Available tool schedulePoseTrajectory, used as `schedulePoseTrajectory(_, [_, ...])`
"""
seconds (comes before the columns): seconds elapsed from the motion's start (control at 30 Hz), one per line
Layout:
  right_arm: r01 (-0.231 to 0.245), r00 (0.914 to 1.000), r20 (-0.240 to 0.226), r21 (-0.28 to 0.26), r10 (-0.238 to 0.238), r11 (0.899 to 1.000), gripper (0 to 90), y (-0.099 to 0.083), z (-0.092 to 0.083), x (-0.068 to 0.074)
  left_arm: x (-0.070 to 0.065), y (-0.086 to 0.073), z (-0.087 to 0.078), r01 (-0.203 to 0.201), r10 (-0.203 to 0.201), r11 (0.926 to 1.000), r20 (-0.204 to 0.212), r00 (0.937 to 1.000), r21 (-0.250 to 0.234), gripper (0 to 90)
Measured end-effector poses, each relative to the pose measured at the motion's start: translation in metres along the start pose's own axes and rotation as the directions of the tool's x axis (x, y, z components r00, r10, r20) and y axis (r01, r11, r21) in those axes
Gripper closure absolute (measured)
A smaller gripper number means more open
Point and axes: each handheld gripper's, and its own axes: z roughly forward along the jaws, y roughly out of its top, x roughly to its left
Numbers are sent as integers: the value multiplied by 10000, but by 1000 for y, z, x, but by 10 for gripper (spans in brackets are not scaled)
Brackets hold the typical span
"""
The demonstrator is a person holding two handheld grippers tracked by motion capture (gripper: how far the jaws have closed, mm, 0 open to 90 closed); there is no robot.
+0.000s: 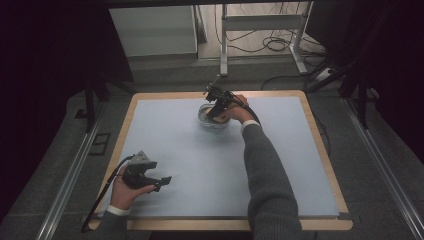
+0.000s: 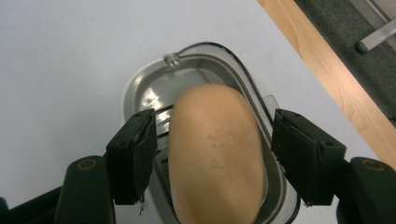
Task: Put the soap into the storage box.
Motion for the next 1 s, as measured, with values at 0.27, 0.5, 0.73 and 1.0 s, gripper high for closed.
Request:
schedulePoseTrajectory(0.27, [-274,9996,-112,-373,270,9989,283,-2,-15,5,1,0,-1,-53,53,10000,-30,10000,-25,137])
schedulePoseTrajectory(0.5, [-924,9957,-169,-958,912,9911,252,-16,-26,10,1,0,-4,-5,4,9999,-87,10000,-100,137])
schedulePoseTrajectory(0.73, [-1440,9896,-174,-1633,1431,9760,250,-43,-47,15,2,0,-7,40,-44,9998,-218,9998,-196,137])
schedulePoseTrajectory(1.0, [-1988,9781,168,-2199,2075,9551,250,-92,-78,32,3,1,-9,71,-78,9997,-288,9996,-239,137])
